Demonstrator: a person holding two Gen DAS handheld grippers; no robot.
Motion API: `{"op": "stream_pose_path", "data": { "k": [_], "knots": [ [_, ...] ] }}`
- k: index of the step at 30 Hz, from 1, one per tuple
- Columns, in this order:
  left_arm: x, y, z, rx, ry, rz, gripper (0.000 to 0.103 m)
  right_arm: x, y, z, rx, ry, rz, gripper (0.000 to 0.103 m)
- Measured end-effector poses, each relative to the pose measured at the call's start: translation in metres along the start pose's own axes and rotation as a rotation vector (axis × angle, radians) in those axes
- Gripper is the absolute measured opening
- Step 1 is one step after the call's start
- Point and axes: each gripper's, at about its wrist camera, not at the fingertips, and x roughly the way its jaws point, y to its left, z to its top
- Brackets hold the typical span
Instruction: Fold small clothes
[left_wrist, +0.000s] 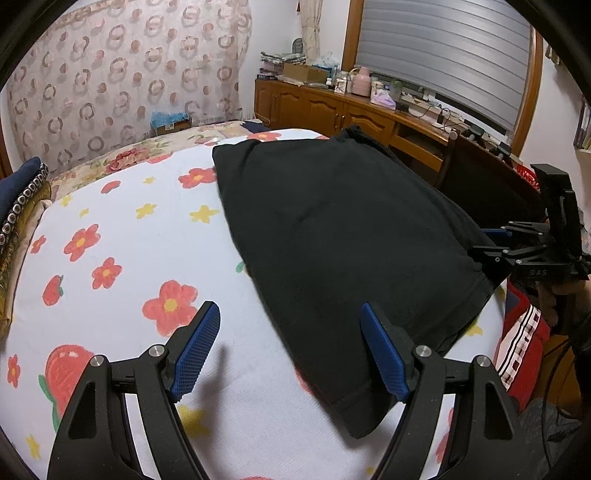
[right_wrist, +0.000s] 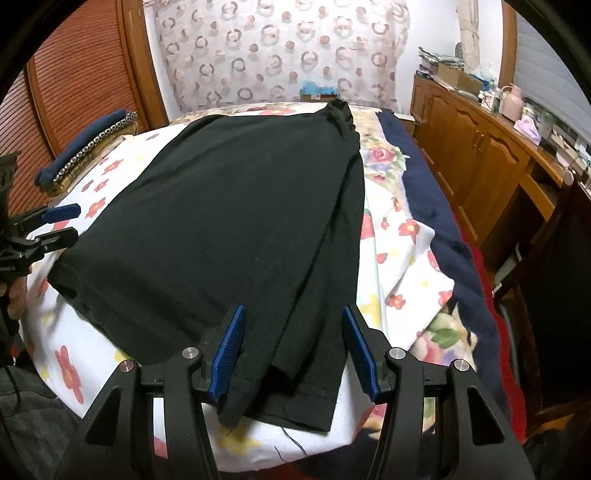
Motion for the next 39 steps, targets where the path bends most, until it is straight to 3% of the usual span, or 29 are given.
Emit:
{"op": "stream_pose_path", "data": {
  "k": [15, 18, 22, 25, 31, 32, 33, 36, 39],
  "knots": [
    [0.014, -0.002, -0.007, -0.025, 0.078, -0.049, 0.079, -0.001, 0.001, -0.009, 0.04, -0.029, -0.012, 0.057],
    [0.015, -0.005, -0.008, -0.013, 0.079, -0.042, 0.079, 0.0, -0.001, -0.011, 0.056, -0.033, -0.021, 0.064],
    [0.013, -0.007, -0.008, -0.001, 0.083, -0.047, 0.079, 0.0, 0.001, -0.012, 0.062, -0.036, -0.022, 0.064],
    [0.01, -0.009, -0.009, 0.012, 0.086, -0.072, 0.068, -0.001, 0.006, -0.012, 0.034, -0.036, -0.015, 0.058],
    [0.006, -0.01, -0.011, -0.012, 0.092, -0.133, 0.056, -0.002, 0.006, -0.012, 0.018, -0.034, 0.056, 0.023],
    [0.006, -0.01, -0.011, -0.014, 0.092, -0.139, 0.046, -0.002, 0.004, -0.012, 0.024, -0.035, 0.07, 0.016],
    [0.007, -0.011, -0.011, -0.014, 0.095, -0.151, 0.033, -0.003, 0.005, -0.011, 0.022, -0.043, 0.092, 0.015],
    [0.006, -0.013, -0.008, -0.025, 0.086, -0.167, 0.015, -0.009, 0.007, -0.01, 0.012, -0.081, 0.101, 0.013],
    [-0.008, -0.018, 0.0, -0.013, 0.021, -0.159, 0.013, -0.026, 0.009, -0.006, 0.018, -0.151, 0.116, 0.012]
  ]
}}
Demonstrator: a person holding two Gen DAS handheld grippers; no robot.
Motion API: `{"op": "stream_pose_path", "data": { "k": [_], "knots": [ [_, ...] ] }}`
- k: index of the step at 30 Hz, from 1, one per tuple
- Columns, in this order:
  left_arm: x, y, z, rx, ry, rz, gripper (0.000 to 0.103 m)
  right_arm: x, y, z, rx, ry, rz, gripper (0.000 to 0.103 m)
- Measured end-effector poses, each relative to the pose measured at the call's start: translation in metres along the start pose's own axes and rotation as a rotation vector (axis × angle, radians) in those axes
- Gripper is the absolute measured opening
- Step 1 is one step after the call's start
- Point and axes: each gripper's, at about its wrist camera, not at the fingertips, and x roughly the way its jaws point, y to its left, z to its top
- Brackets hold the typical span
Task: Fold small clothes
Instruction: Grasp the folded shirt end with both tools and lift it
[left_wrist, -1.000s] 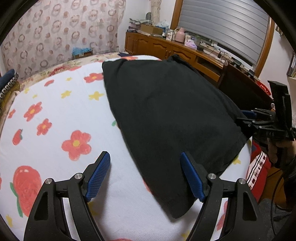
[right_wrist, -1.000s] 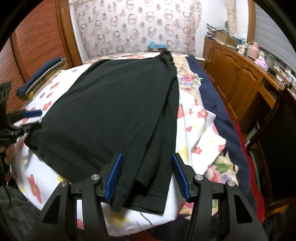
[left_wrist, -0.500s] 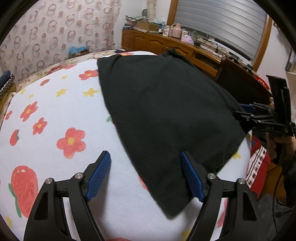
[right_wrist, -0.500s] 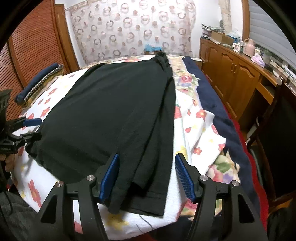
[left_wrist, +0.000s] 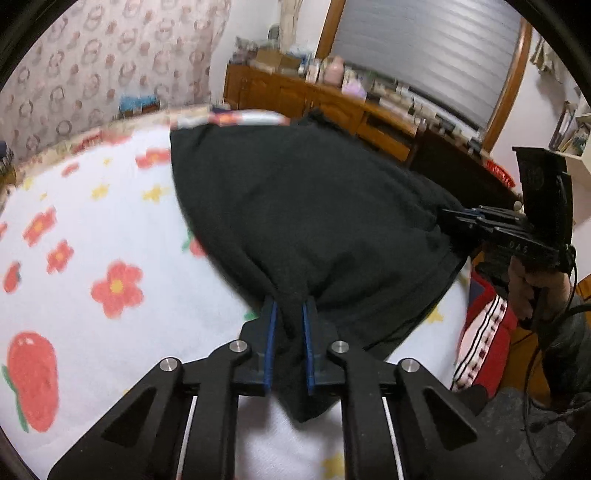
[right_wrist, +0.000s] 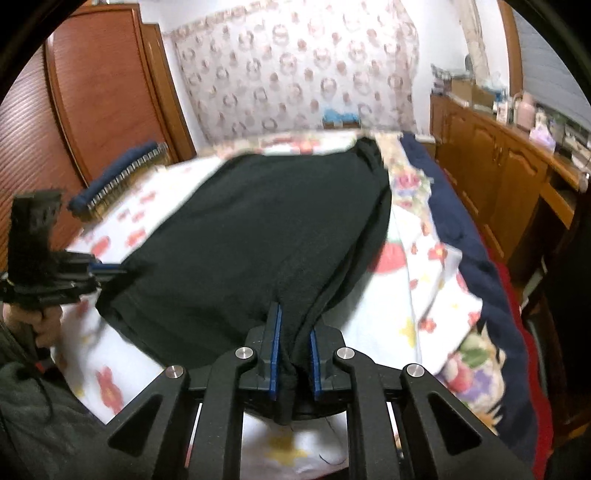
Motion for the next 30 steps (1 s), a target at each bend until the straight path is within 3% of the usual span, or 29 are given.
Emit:
{"op": "stream_pose_path", "data": {
  "k": [7, 11, 17, 20, 27, 30],
  "knots": [
    [-0.07, -0.009, 0.056, 0.032, -0.217, 0.033, 0.012, -0.049, 0.014, 0.054, -0.05, -0.188, 0.01, 0.012],
    [-0.124, -0.006, 0.091, 0.041, -0.332, 0.04, 0.012, -0.085, 0.038, 0.094, -0.142, -0.304, 0.01, 0.012],
    [-0.194, 0.009, 0.132, 0.066, -0.474, 0.131, 0.011, -0.125, 0.074, 0.156, -0.242, -0.412, 0.044, 0.012],
    [-0.202, 0.028, 0.145, 0.056, -0.492, 0.191, 0.011, -0.118, 0.085, 0.188, -0.258, -0.411, 0.074, 0.012],
    [-0.204, 0.082, 0.172, 0.013, -0.514, 0.308, 0.011, -0.06, 0.089, 0.257, -0.265, -0.399, 0.059, 0.012],
    [-0.208, 0.088, 0.169, 0.023, -0.519, 0.317, 0.011, -0.045, 0.089, 0.271, -0.263, -0.424, 0.051, 0.012]
  ]
}}
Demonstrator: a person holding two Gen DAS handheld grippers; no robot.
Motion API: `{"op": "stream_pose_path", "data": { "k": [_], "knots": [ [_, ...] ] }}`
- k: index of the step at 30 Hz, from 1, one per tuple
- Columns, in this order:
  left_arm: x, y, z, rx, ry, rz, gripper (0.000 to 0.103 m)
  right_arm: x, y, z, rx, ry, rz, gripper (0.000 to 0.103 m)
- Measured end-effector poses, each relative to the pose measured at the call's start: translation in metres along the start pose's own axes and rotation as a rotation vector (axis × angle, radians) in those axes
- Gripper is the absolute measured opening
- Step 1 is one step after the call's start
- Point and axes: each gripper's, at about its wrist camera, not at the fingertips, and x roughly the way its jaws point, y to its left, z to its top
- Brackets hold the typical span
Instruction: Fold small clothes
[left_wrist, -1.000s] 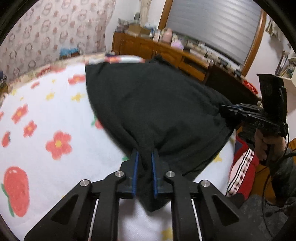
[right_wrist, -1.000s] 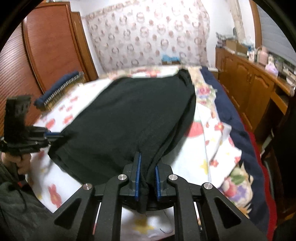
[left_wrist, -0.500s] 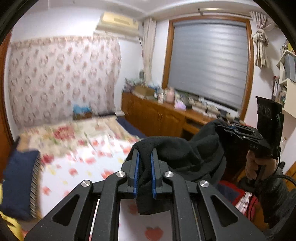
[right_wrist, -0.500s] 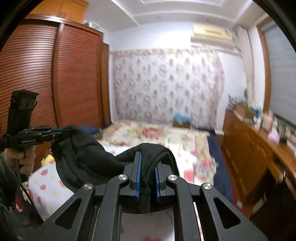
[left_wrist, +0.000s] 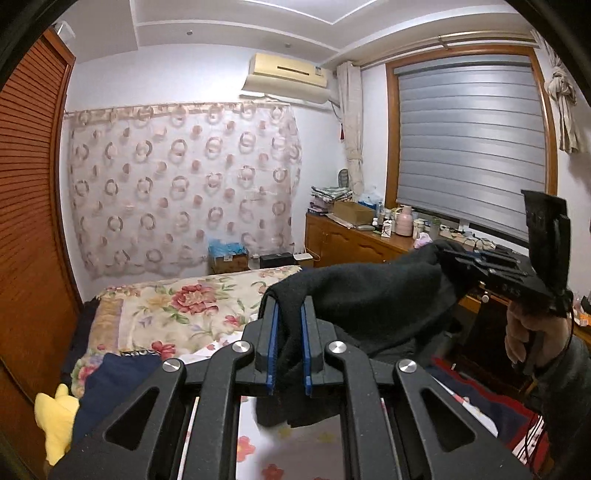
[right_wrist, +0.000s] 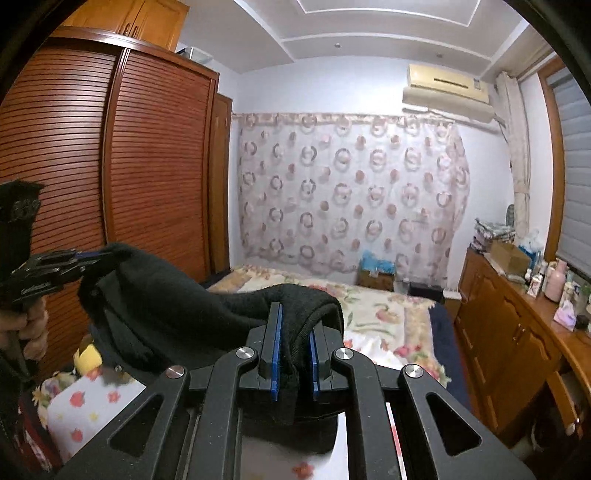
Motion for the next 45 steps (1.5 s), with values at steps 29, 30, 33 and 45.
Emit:
{"op": "stream_pose_path", "data": {
  "k": [29, 30, 33, 45],
  "knots": [
    [0.063, 0.021, -0.164, -0.121, 0.404, -0.07, 0.012, 0.093, -0.003, -0.19, 0.188, 0.391, 0.215, 0.013],
    [0.071, 0.024, -0.161, -0.123, 0.406, -0.067, 0.012, 0.103, -0.006, -0.188, 0.193, 0.395, 0.215, 0.013],
    [0.095, 0.036, -0.156, -0.135, 0.418, -0.062, 0.012, 0.134, -0.015, -0.186, 0.221, 0.409, 0.22, 0.013],
    [0.149, 0.055, -0.168, -0.161, 0.481, -0.033, 0.012, 0.191, -0.03, -0.198, 0.275, 0.432, 0.242, 0.021]
  ]
}}
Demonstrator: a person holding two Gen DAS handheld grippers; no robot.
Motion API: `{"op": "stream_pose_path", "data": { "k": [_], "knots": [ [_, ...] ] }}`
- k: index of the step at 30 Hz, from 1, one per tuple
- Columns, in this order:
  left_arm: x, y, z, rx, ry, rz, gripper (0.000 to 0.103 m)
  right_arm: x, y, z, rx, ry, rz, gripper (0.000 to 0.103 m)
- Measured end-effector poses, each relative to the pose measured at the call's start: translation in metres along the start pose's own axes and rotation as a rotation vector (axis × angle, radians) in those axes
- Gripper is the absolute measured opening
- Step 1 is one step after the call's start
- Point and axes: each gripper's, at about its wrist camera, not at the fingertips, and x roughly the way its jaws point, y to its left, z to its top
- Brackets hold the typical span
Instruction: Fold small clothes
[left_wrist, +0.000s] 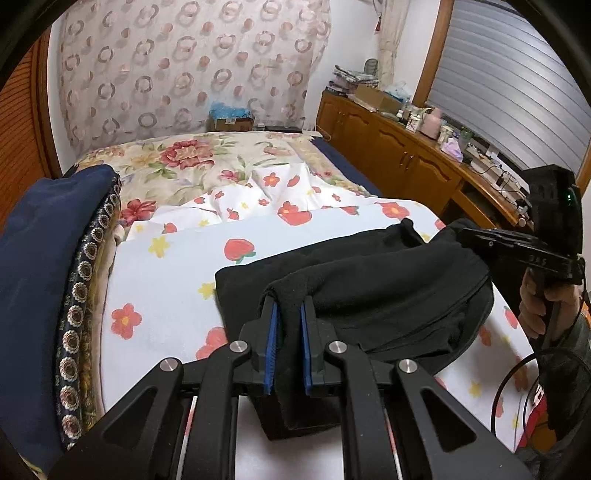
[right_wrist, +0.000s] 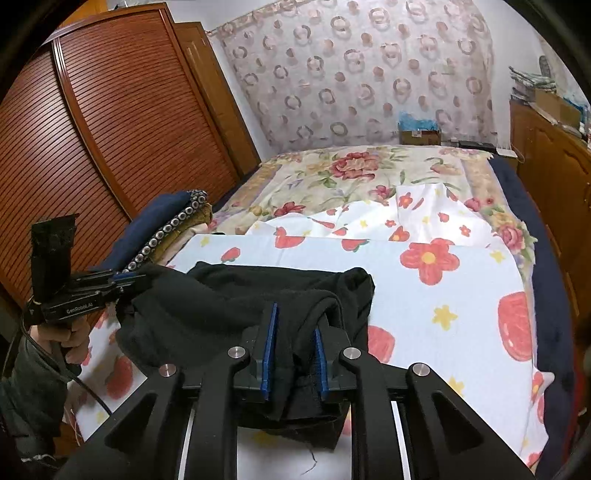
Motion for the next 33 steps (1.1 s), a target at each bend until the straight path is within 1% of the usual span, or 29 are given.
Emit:
{"op": "stream_pose_path", "data": {
  "k": [1, 3, 5, 6, 8, 10, 11, 12, 13, 16, 19, 21, 23, 25, 28, 31, 33],
  "knots": [
    [0.002, 0.001, 0.001, 0.0, 0.002, -0.001, 0.012, 0.001, 0.0, 0.001, -0.002, 0.002, -0.007, 0.023],
    [0.007, 0.003, 0.002, -0.005, 0.012, 0.0, 0.012, -0.003, 0.0, 0.004, -0.004, -0.008, -0.044, 0.044],
    [0.012, 0.003, 0.005, -0.004, 0.023, 0.009, 0.012, -0.01, -0.006, 0.008, 0.006, -0.037, -0.076, 0.05],
    [0.013, 0.004, 0.006, -0.002, 0.032, 0.017, 0.012, -0.013, -0.009, 0.009, 0.007, -0.045, -0.082, 0.05],
    [0.012, 0.003, 0.008, 0.008, 0.026, 0.011, 0.016, -0.018, -0.012, 0.01, -0.008, -0.055, -0.102, 0.05],
    [0.007, 0.005, 0.011, 0.012, 0.009, 0.021, 0.028, -0.022, -0.011, 0.007, -0.034, -0.054, -0.123, 0.051],
    [0.003, 0.006, 0.013, 0.013, -0.007, 0.031, 0.042, -0.025, -0.01, 0.005, -0.05, -0.051, -0.127, 0.051],
    [-0.002, 0.008, 0.014, 0.01, -0.023, 0.034, 0.046, -0.026, -0.008, 0.001, -0.067, -0.048, -0.132, 0.051],
    [-0.007, 0.011, 0.015, 0.006, -0.03, 0.029, 0.046, -0.029, -0.006, -0.003, -0.079, -0.041, -0.136, 0.051],
    [-0.015, 0.017, 0.013, 0.001, -0.03, 0.023, 0.05, -0.033, -0.001, -0.019, -0.105, -0.02, -0.145, 0.051],
    [-0.021, 0.021, 0.0, 0.009, -0.016, 0.017, 0.052, -0.036, 0.005, -0.031, -0.127, 0.02, -0.144, 0.051],
    [-0.019, 0.021, -0.01, 0.013, 0.006, 0.031, 0.07, -0.033, 0.012, -0.038, -0.148, 0.043, -0.145, 0.051],
    [-0.018, 0.02, -0.02, 0.016, 0.02, 0.033, 0.079, -0.027, 0.017, -0.04, -0.169, 0.065, -0.127, 0.051],
    [-0.015, 0.02, -0.028, 0.018, 0.044, 0.023, 0.08, -0.018, 0.023, -0.041, -0.196, 0.087, -0.119, 0.051],
    [-0.007, 0.021, -0.038, 0.021, 0.076, 0.032, 0.08, -0.002, 0.03, -0.041, -0.245, 0.11, -0.125, 0.051],
    [0.0, 0.019, -0.039, 0.024, 0.091, 0.023, 0.08, 0.011, 0.033, -0.036, -0.28, 0.117, -0.146, 0.051],
    [0.006, 0.018, -0.034, 0.021, 0.094, 0.012, 0.08, 0.018, 0.032, -0.029, -0.284, 0.103, -0.148, 0.051]
  ]
}}
